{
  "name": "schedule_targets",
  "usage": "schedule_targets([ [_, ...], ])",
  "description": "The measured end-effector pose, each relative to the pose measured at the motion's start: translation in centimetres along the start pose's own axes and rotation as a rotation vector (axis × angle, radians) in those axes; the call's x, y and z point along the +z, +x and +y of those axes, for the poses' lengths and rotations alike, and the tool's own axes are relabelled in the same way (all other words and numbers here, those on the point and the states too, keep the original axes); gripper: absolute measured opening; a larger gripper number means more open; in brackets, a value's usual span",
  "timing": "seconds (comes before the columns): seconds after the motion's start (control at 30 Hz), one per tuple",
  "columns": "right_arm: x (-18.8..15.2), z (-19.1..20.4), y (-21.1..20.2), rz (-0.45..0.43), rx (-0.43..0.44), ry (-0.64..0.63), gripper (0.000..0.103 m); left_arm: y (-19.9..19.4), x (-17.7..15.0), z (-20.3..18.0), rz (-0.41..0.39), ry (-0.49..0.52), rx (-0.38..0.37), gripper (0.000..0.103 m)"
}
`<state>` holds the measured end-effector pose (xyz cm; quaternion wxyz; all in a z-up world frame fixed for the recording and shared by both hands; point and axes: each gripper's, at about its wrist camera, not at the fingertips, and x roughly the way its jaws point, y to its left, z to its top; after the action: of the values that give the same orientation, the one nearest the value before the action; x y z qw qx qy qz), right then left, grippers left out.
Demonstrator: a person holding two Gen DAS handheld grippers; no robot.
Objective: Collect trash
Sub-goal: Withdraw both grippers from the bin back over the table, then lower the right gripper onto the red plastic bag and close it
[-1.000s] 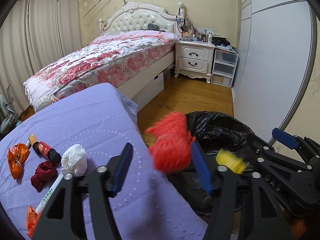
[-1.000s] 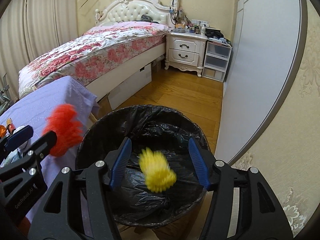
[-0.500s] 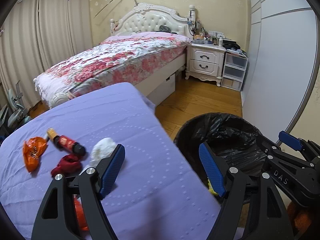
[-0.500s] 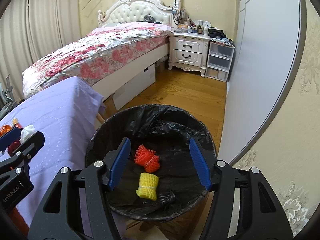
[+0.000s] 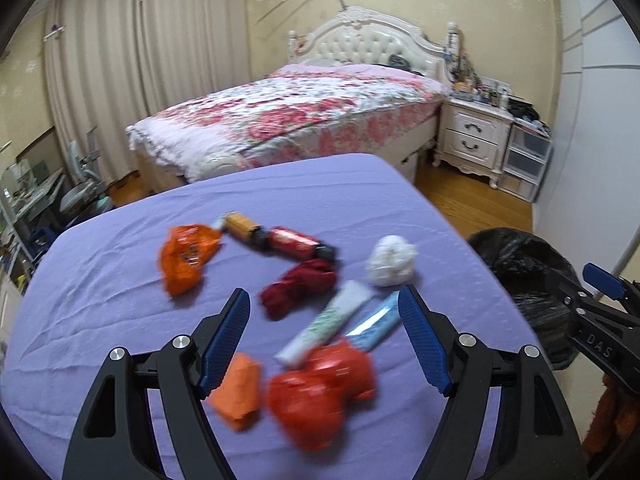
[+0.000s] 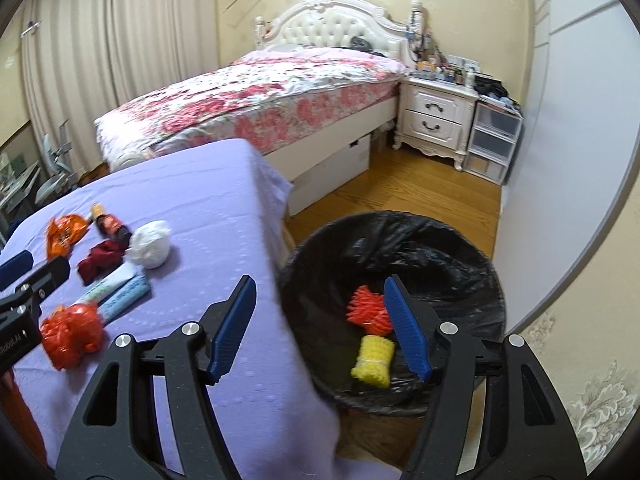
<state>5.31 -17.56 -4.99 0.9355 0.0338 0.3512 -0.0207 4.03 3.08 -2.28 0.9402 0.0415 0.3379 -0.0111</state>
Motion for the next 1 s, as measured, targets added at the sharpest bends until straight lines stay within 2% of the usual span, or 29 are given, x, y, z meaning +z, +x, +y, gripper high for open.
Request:
schedule_targets([
  [0.23, -0.6, 5.7, -0.8, 0.014, 0.081, -0.103, 0.065, -1.4, -1.7, 6.2, -0.006, -0.068, 0.116, 0.074],
  [0.6, -1.5, 13.9, -1.7, 0.039, 0.183, -0.225, 0.066, -2.6, -4.6, 15.6, 0.015, -0.202, 0.237, 0.074],
  [0.77, -1.8, 16.6, -1.7, 0.056, 0.228, -0.247, 0.066, -3.4, -5.5, 18.6, 0.01, -0.251, 0.28, 0.074],
  [1.0, -2.9, 19.4, -1.2, 0.082, 0.227, -0.31, 0.066, -3.7, -6.7, 20.9, 0.017, -0.296, 0.304, 0.074],
])
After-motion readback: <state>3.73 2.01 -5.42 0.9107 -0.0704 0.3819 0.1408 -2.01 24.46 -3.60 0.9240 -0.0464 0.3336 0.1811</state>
